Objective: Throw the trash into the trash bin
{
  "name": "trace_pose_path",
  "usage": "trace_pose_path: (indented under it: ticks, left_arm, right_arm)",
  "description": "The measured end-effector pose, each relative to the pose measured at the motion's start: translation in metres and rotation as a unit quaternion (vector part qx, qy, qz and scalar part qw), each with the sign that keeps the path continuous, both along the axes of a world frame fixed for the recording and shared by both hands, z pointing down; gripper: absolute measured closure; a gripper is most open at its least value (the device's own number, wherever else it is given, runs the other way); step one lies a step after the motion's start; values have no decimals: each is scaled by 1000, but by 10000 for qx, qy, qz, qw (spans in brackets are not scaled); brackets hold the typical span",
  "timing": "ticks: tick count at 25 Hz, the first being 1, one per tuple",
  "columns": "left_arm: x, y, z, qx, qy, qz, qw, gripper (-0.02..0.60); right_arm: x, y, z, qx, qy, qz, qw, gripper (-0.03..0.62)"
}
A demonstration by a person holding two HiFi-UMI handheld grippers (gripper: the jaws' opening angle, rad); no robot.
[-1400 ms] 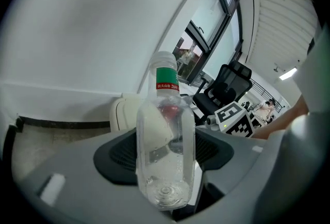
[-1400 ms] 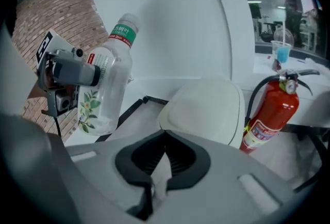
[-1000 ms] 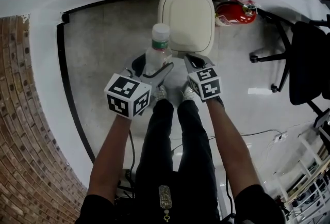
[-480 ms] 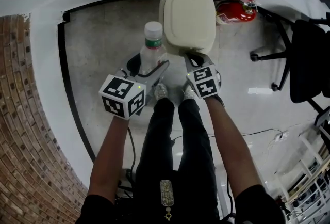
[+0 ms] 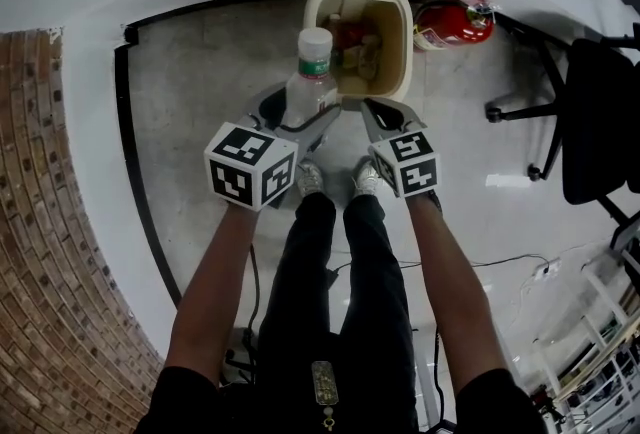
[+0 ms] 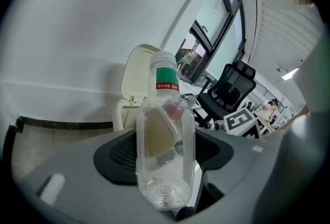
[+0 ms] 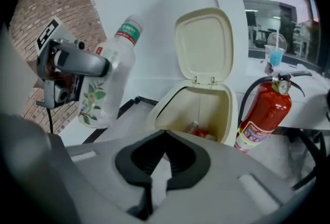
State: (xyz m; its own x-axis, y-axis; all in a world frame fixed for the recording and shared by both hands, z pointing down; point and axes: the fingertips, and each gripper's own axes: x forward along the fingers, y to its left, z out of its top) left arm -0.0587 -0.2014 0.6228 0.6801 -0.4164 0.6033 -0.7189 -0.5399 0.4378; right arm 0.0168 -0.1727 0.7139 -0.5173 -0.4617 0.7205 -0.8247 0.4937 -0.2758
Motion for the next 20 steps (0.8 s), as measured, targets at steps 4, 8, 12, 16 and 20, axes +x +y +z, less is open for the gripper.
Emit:
trace_pose_path:
  ticks: [4,8,12,16,20]
  left_arm:
    - [31,-28,10,28,38,223,9997,270]
    - [53,-56,29,-13,55,283,9996,270]
    - [74,-80,47,39,-59,295,9995,270]
    - [86,-86,81,-117,-482,492,9976,265]
    - [89,-87,115,-355,-975,574,9929,262]
  right_arm:
    - [16,-14,-25,297,-110,29,9995,592]
    - [41,-28,-35,460,-99,20,9989,592]
    - [68,-32,-31,469,-67,87,9988,592]
    - [77,-44,-19,370,-190,210,9989,592]
    - [83,-61,-14,386,-334,283,9983,592]
